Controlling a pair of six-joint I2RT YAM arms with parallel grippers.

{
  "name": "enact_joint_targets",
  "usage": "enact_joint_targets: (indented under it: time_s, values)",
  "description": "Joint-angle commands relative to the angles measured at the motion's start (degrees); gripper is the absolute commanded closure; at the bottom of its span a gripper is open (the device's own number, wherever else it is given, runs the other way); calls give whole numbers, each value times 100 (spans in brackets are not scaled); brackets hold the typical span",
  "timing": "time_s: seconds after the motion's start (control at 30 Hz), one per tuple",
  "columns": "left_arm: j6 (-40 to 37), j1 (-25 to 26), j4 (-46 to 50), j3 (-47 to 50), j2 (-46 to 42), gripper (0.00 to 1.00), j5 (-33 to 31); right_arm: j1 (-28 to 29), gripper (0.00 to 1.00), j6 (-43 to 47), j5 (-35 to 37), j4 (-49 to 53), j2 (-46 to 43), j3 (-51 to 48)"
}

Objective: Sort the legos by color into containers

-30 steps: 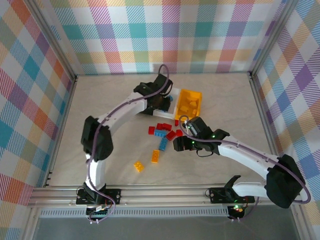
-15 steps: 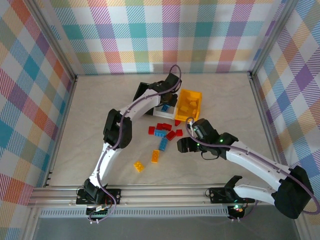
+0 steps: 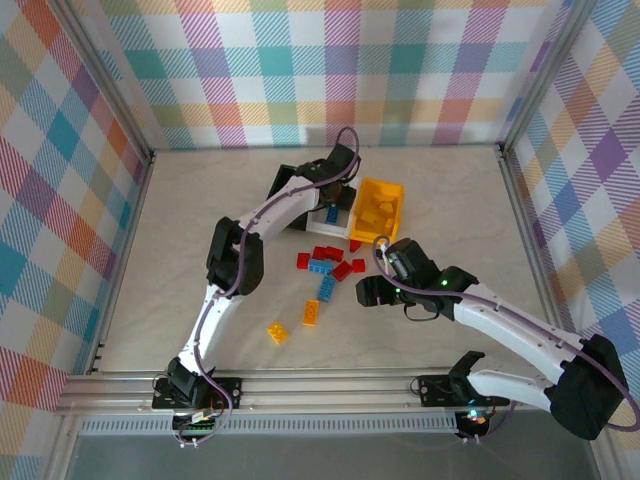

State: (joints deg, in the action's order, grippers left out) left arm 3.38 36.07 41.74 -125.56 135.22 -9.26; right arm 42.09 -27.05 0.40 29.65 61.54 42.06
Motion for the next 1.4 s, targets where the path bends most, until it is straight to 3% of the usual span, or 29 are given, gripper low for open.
enact_joint_targets:
  time_s: [0.0,0.27,0.4,0.6,0.97,1.37]
  values:
    - [91,10,-25,655,-1093,52,127,19,24,-55,-92,18,-19,-40]
    - [427,129,-313,3376,-3114,48,339,25,23,-292,-68,-304,271,-86]
    - [445,299,-219,4355,-3728,41,506,-40,22,-277,189,-281,115,-65]
    - [708,531,-350,5470,-4353,39,613,-174,21,-283,86,-249,96,-38]
    - [1011,1060,-816,6032,-4034,39,706,-212,21,-301,128,-99,-122,-100]
    - [1210,1346,-931,5668,-3273,38,636,-205,20,-266,136,-103,-141,-131]
